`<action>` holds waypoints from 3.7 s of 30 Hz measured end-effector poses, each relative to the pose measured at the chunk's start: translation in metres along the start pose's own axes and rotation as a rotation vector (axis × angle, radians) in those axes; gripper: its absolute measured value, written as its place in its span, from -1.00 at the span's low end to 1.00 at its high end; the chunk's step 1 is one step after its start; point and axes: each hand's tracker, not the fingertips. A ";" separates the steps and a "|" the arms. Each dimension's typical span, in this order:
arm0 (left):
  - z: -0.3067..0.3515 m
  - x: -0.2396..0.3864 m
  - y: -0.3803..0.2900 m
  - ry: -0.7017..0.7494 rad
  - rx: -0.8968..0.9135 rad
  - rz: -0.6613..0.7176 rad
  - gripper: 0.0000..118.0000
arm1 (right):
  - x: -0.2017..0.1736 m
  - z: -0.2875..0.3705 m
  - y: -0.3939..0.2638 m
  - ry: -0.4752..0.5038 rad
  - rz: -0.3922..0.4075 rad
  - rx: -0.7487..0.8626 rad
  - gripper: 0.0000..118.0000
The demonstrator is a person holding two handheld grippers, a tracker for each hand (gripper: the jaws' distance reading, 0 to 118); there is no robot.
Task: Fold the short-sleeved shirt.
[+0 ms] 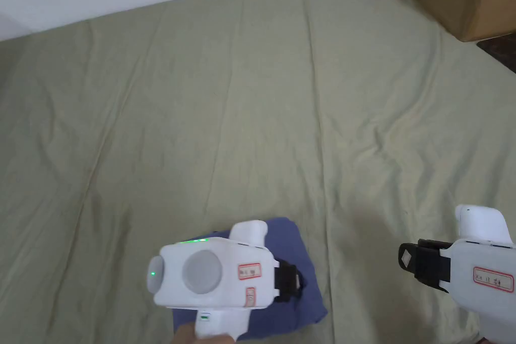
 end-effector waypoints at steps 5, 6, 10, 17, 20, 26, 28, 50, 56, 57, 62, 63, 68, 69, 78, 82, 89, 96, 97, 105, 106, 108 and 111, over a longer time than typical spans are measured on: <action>-0.030 0.029 0.000 -0.002 -0.055 -0.091 -0.96 | 0.007 0.003 -0.003 -0.007 -0.019 0.001 -1.00; -0.037 0.031 -0.001 0.006 -0.086 -0.076 -0.96 | 0.008 0.003 -0.003 -0.008 -0.022 0.000 -1.00; -0.022 0.033 -0.009 -0.038 -0.053 -0.060 -0.96 | 0.007 0.010 -0.002 -0.003 -0.013 0.007 -1.00; 0.078 0.000 -0.037 -0.090 0.176 0.031 -0.96 | -0.014 0.014 0.004 0.037 0.060 0.019 -1.00; 0.123 -0.024 -0.059 -0.093 0.271 0.127 -0.96 | -0.038 0.009 0.008 0.062 0.128 0.011 -1.00; 0.161 -0.088 -0.106 0.093 0.314 0.301 -0.96 | -0.094 -0.008 0.016 0.175 0.278 -0.016 -1.00; 0.165 -0.102 -0.123 0.106 0.318 0.317 -0.96 | -0.117 -0.021 0.018 0.196 0.353 -0.039 -1.00; 0.141 -0.166 -0.117 -0.181 0.330 0.435 0.98 | -0.159 -0.122 -0.008 0.093 0.540 -0.240 -1.00; 0.096 -0.186 -0.068 -0.355 0.284 0.517 1.00 | -0.159 -0.121 -0.007 0.090 0.517 -0.249 -1.00; 0.091 -0.184 -0.062 -0.380 0.275 0.491 1.00 | -0.160 -0.120 -0.007 0.087 0.516 -0.249 -1.00; 0.076 -0.168 -0.046 -0.416 0.203 0.395 0.84 | -0.164 -0.118 -0.006 0.076 0.496 -0.252 -1.00; 0.076 -0.170 -0.046 -0.426 0.219 0.403 0.49 | -0.164 -0.116 -0.006 0.077 0.490 -0.250 -1.00; 0.073 -0.194 -0.055 -0.444 0.207 0.468 -0.37 | -0.167 -0.108 -0.006 0.061 0.473 -0.226 -1.00; 0.077 -0.189 -0.056 -0.419 0.203 0.450 -0.37 | -0.167 -0.107 -0.007 0.059 0.470 -0.220 -1.00; 0.155 -0.219 -0.055 -0.177 0.204 0.305 -0.40 | -0.168 -0.075 0.008 0.072 0.398 -0.124 -1.00; 0.219 -0.268 -0.058 0.103 0.202 0.286 -0.40 | -0.168 -0.068 0.016 0.037 0.384 -0.082 -1.00; 0.306 -0.338 -0.055 0.713 0.027 0.209 -0.40 | -0.162 -0.075 0.019 0.009 0.346 -0.090 -1.00; 0.340 -0.415 -0.054 1.143 -0.048 0.169 -0.37 | -0.168 -0.086 0.014 -0.011 0.361 -0.121 -1.00; 0.341 -0.422 -0.056 1.174 -0.049 0.161 -0.22 | -0.169 -0.086 0.014 -0.013 0.361 -0.124 -1.00; 0.370 -0.414 -0.071 1.200 0.050 0.263 0.49 | -0.179 -0.082 0.015 -0.026 0.361 -0.133 -1.00; 0.370 -0.407 -0.073 1.184 0.064 0.270 0.42 | -0.179 -0.082 0.015 -0.025 0.354 -0.135 -1.00; 0.370 -0.400 -0.072 1.115 0.093 0.266 -0.63 | -0.179 -0.080 0.014 -0.020 0.350 -0.136 -1.00; 0.365 -0.361 -0.073 0.997 0.241 0.277 -1.00 | -0.170 -0.075 0.014 -0.003 0.353 -0.128 -1.00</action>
